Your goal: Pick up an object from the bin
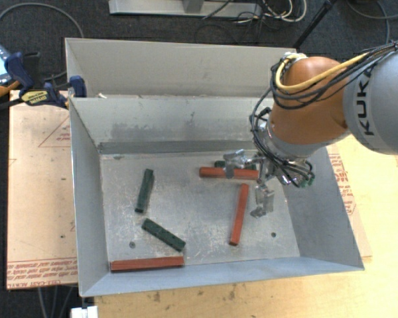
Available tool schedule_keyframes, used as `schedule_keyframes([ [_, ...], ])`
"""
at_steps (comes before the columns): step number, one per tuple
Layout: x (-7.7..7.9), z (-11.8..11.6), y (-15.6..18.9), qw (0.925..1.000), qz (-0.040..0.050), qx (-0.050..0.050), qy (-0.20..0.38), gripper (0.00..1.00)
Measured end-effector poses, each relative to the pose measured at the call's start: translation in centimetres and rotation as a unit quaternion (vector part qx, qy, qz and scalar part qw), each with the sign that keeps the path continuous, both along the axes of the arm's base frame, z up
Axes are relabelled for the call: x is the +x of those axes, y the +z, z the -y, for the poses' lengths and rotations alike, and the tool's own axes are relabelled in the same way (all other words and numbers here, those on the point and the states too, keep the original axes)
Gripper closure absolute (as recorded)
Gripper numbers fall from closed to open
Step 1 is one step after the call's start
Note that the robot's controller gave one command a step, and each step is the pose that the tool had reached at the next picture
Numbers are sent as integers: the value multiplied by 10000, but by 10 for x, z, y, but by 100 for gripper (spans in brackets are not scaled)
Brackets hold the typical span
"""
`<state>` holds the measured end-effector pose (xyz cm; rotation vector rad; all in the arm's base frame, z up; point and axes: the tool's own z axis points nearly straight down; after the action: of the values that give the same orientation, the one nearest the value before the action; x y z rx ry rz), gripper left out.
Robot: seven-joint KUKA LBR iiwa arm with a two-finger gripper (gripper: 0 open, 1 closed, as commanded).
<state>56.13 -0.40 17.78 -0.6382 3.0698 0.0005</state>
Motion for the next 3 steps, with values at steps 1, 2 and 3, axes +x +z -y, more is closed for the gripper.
schedule_keyframes([
  [1, 29, -16, -107, 9857, -13, 16, -1685, 0],
  [2, 46, 96, -23, 9901, 27, -20, -1403, 0],
  [3, 11, 44, -110, 9965, -48, 6, 833, 0],
])
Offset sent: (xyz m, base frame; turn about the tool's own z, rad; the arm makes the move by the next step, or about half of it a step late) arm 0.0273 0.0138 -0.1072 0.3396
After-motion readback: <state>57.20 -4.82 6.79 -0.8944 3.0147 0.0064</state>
